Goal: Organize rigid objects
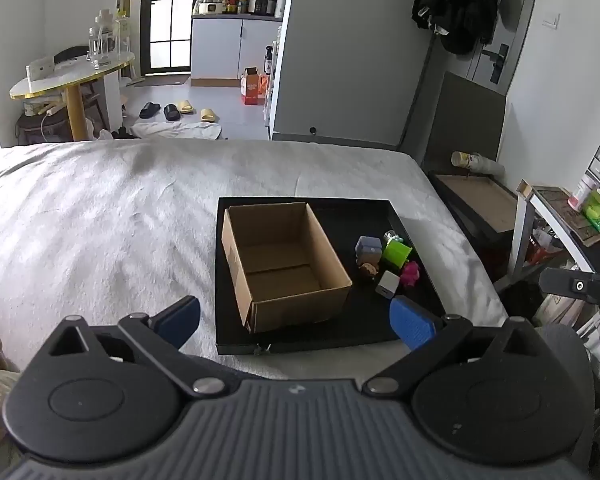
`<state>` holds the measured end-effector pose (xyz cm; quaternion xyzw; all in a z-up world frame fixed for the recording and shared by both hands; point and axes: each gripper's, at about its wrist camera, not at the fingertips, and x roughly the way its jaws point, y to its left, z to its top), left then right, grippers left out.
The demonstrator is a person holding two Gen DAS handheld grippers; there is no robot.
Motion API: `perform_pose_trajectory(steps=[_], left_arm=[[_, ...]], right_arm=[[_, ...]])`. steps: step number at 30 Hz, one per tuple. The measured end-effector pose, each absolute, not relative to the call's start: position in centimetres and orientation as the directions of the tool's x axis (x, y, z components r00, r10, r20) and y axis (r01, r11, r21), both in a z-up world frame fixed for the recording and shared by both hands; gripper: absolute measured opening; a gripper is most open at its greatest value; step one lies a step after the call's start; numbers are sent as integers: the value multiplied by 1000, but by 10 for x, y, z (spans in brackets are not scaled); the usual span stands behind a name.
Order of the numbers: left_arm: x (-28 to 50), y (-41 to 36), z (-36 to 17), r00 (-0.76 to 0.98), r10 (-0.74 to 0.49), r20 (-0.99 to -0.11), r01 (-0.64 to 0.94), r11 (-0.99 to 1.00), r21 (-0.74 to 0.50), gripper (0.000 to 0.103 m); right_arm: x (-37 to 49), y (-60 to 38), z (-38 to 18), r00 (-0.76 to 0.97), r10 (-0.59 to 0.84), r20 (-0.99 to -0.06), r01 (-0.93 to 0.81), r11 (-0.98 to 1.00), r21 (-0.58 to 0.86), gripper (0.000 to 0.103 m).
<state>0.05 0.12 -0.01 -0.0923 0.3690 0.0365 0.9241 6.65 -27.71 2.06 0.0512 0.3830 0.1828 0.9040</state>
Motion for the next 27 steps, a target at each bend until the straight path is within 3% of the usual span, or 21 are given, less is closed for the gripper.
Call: perform_pose_trajectory(steps=[15, 27], left_arm=[[-1, -4, 0, 724, -15, -689, -112, 984, -139, 101], [0, -4, 0, 722, -16, -692, -114, 983, -143, 101]], right_arm=[[51, -269, 23, 647, 347, -679, -285, 936, 207, 103], [66, -282, 12, 616, 375, -692, -242, 927, 287, 103]])
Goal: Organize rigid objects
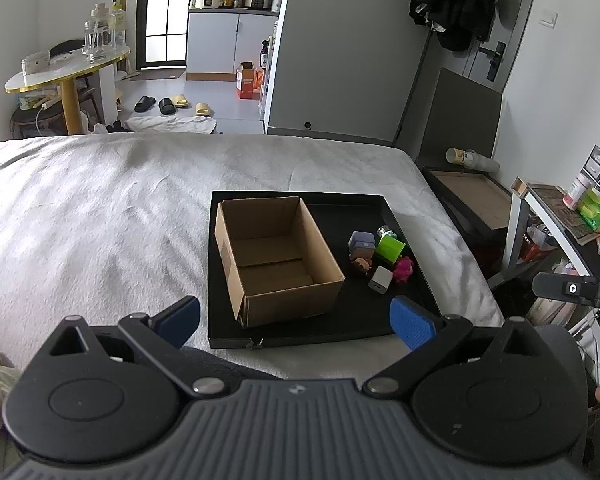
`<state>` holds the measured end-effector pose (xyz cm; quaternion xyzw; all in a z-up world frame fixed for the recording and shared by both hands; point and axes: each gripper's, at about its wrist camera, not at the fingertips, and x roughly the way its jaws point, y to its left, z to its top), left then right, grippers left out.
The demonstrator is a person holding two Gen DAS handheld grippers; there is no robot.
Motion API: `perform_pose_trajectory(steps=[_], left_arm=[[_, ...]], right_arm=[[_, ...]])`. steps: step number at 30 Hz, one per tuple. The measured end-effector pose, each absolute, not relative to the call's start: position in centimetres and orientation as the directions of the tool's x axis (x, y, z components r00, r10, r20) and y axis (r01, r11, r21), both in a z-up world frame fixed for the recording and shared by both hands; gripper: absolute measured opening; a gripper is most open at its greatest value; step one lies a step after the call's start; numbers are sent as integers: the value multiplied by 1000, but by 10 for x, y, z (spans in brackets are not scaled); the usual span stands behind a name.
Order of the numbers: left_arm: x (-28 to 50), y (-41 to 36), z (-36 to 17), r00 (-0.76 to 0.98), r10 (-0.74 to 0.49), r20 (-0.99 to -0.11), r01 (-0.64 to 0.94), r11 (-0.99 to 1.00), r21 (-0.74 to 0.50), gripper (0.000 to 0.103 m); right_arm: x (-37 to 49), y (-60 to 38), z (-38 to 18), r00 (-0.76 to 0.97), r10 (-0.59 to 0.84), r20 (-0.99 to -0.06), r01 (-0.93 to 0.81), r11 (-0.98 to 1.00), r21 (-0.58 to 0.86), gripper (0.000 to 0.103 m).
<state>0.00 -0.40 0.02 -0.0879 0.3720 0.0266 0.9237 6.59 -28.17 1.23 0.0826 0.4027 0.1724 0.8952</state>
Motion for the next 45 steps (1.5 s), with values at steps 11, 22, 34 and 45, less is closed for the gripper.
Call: perform_pose_trajectory(steps=[11, 22, 34, 45], left_arm=[[0, -5, 0, 724, -17, -690, -113, 983, -143, 101], [1, -4, 0, 723, -18, -691, -118, 982, -150, 101], [1, -4, 2, 724, -23, -690, -114, 982, -152, 101], [1, -6, 4, 725, -28, -688, -107, 983, -152, 101]], right_arm=[[65, -277, 11, 637, 318, -702, -216, 948, 233, 103], [64, -272, 12, 634, 317, -705, -244, 947, 207, 103], [62, -269, 13, 633, 317, -707, -266, 946, 186, 103], [62, -269, 12, 631, 314, -710, -265, 947, 183, 103]])
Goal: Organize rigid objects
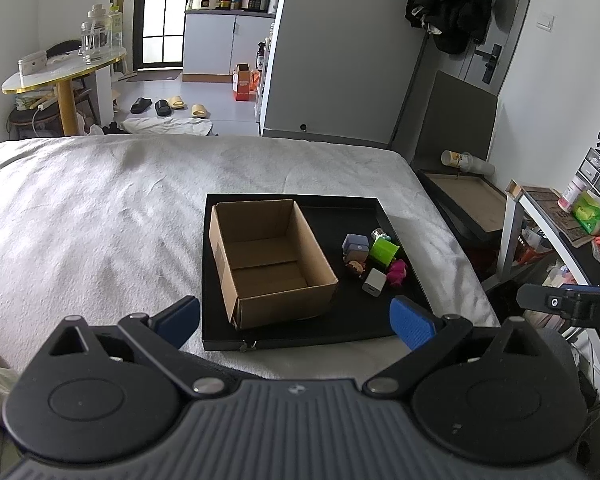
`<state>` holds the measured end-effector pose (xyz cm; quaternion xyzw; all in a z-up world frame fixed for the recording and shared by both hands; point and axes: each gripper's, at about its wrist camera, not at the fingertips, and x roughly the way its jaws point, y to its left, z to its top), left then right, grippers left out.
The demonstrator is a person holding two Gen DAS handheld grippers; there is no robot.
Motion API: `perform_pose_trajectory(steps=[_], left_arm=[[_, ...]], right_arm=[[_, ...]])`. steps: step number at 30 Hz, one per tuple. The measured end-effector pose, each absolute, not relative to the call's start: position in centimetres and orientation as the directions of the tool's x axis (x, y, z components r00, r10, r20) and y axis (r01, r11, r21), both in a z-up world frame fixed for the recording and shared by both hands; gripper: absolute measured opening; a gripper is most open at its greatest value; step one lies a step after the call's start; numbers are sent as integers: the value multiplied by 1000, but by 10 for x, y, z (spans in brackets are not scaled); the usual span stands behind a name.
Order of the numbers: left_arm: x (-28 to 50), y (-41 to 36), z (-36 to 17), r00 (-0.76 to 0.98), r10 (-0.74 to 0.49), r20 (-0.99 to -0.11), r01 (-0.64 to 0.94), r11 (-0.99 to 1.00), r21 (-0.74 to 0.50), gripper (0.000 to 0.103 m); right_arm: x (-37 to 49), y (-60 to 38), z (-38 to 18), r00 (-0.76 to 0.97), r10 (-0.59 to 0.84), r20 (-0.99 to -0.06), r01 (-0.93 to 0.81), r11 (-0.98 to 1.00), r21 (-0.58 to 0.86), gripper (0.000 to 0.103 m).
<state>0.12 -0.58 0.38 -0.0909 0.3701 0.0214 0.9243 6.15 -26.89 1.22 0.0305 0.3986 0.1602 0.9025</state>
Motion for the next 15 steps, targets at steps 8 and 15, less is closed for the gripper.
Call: perform_pose_trajectory(steps=[8, 15], left_arm=[[2, -8, 4, 723, -35, -690, -97, 984, -152, 101], [4, -8, 3, 723, -40, -690, -92, 984, -153, 101]], right_arm=[[61, -270, 11, 629, 311, -712, -259, 948, 185, 103], [61, -270, 12, 628, 308, -715, -259, 949, 181, 103]])
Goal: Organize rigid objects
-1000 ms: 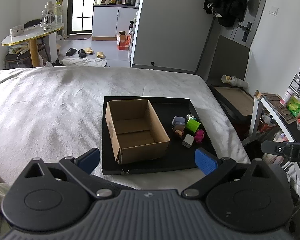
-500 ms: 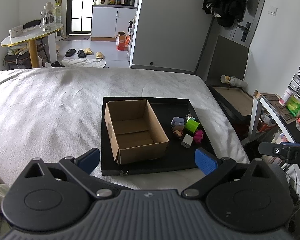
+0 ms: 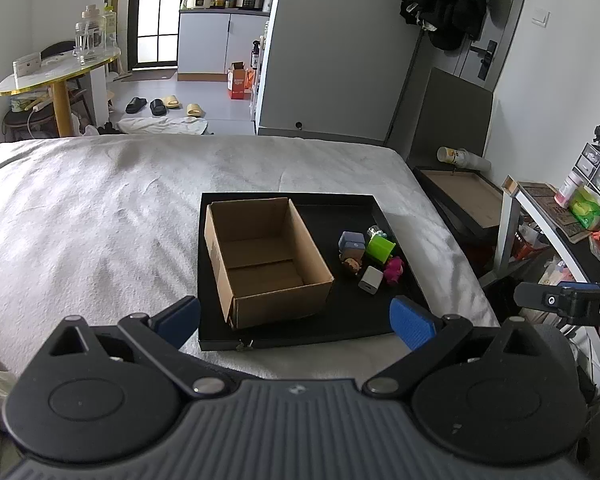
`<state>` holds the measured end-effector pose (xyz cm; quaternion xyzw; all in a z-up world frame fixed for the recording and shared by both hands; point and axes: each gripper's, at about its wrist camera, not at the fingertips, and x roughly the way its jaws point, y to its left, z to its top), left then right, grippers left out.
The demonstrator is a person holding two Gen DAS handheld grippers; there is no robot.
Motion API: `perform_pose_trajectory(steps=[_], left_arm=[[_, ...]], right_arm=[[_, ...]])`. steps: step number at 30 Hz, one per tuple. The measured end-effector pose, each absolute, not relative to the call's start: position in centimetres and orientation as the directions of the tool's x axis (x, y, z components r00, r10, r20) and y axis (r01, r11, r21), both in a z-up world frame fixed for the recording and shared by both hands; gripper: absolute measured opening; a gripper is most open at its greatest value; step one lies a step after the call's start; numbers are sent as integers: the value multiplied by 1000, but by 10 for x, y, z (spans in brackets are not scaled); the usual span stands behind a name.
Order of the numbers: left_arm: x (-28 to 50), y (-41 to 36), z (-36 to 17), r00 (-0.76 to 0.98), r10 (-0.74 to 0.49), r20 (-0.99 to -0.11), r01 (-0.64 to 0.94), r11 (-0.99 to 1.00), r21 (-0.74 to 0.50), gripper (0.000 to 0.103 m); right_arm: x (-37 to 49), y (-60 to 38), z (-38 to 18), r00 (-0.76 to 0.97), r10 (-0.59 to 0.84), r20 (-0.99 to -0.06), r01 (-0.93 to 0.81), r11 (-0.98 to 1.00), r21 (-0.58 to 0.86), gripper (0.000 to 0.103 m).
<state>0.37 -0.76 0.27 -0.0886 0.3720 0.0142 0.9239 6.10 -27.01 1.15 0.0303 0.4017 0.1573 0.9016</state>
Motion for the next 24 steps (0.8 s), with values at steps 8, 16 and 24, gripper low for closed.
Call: perform_pose_trajectory(steps=[8, 16, 24], left_arm=[[11, -5, -1, 719, -41, -694, -95, 983, -156, 101], [24, 3, -11, 712, -39, -701, -117, 978, -173, 101], [39, 10, -21, 705, -32, -709, -147, 971, -190, 101]], right_arm=[[69, -271, 7, 622, 310, -719, -253, 949, 190, 103], [87, -274, -3, 609, 297, -736, -237, 953, 188, 103], [103, -279, -12, 596, 300, -745, -226, 953, 203, 103]])
